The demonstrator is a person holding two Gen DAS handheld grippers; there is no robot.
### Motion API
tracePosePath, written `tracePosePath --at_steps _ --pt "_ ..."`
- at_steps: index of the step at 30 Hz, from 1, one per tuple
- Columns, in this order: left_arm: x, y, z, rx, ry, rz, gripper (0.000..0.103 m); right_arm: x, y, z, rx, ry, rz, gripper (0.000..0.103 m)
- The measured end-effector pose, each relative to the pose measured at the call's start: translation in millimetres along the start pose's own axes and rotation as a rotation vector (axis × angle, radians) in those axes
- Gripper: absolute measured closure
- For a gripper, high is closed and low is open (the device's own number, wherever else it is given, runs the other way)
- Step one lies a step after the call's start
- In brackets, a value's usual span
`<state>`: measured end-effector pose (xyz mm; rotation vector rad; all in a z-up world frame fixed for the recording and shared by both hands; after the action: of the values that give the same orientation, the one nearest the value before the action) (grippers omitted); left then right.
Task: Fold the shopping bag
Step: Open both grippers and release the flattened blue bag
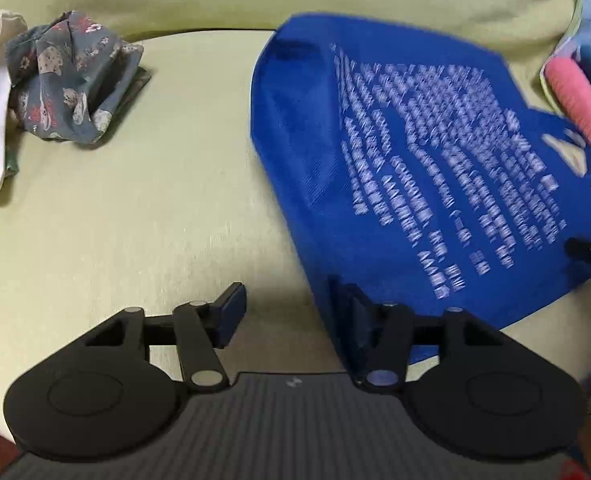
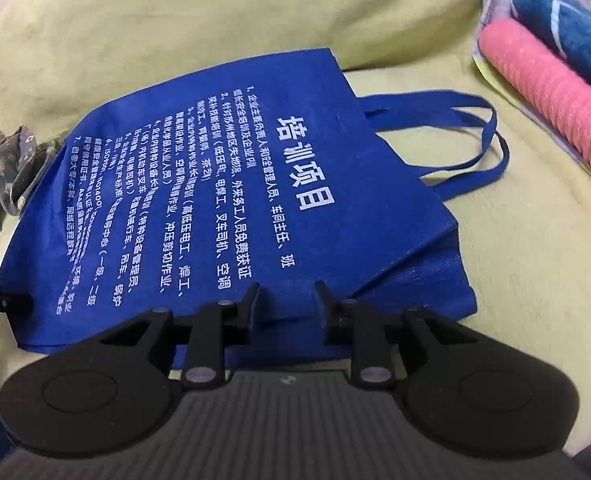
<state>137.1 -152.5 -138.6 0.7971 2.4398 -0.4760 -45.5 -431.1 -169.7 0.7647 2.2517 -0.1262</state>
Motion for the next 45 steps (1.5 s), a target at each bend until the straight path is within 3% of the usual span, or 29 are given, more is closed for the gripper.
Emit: tracePosePath --at_steps 2,7,9,12,14,15,18,23,26,28,30,36,45 --pt "-3 -8 -23 -0.005 -0.065 0.0 0.049 -6 2 -11 0.015 -0.027 0.003 0.079" --pt "-10 -55 -75 0.016 -0.261 0.173 0.048 -13 12 -38 0.003 -0.12 -0.023 0.075" --pt "-10 -72 -68 0.039 -0.248 0.225 0.048 -15 14 -36 0.0 -0.121 -0.03 0.075" --pt "-5 -77 -34 0.033 -0.157 0.244 0.053 -18 16 -27 -0.013 -0.109 -0.037 0.075" --pt "3 -68 -9 0.006 -0.081 0.236 0.072 -17 17 -16 0.002 -0.083 -0.06 0.075" --pt "6 -60 3 -0.013 -0.05 0.229 0.087 -16 15 -10 0.032 -0.068 -0.077 0.075" --pt "12 -31 24 -0.023 -0.03 0.198 0.09 -7 4 7 0.14 -0.026 -0.105 0.075" --pt "0 -12 22 -0.049 -0.04 0.137 0.092 -7 -19 2 0.111 -0.04 0.009 0.076" --pt "-6 -19 3 -0.078 -0.036 0.1 0.091 -11 -17 -12 0.118 -0.043 0.029 0.076" --pt "-7 -29 -15 -0.116 -0.036 0.087 0.062 -11 -11 -31 0.097 -0.076 0.042 0.076" --pt "-6 -41 -33 -0.164 -0.03 0.069 0.053 -8 -5 -47 0.073 -0.086 0.058 0.076" --pt "10 -74 -82 -0.183 -0.001 0.035 0.049 7 12 -94 0.075 -0.073 0.027 0.076" --pt "45 -122 -141 -0.156 -0.058 0.072 0.043 20 10 -169 0.042 -0.144 0.029 0.072"
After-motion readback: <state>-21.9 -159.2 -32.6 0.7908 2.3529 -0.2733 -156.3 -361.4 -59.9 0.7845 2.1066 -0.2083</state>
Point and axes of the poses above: each gripper's, at about its wrist camera, not at the fingertips, and z roughly the way its jaws point, y to its left, x to its underside, the point moved 3 cm from there along z, roughly the way its jaws point, and after that the axes turned 6 degrees about x, right-handed, at the moved point
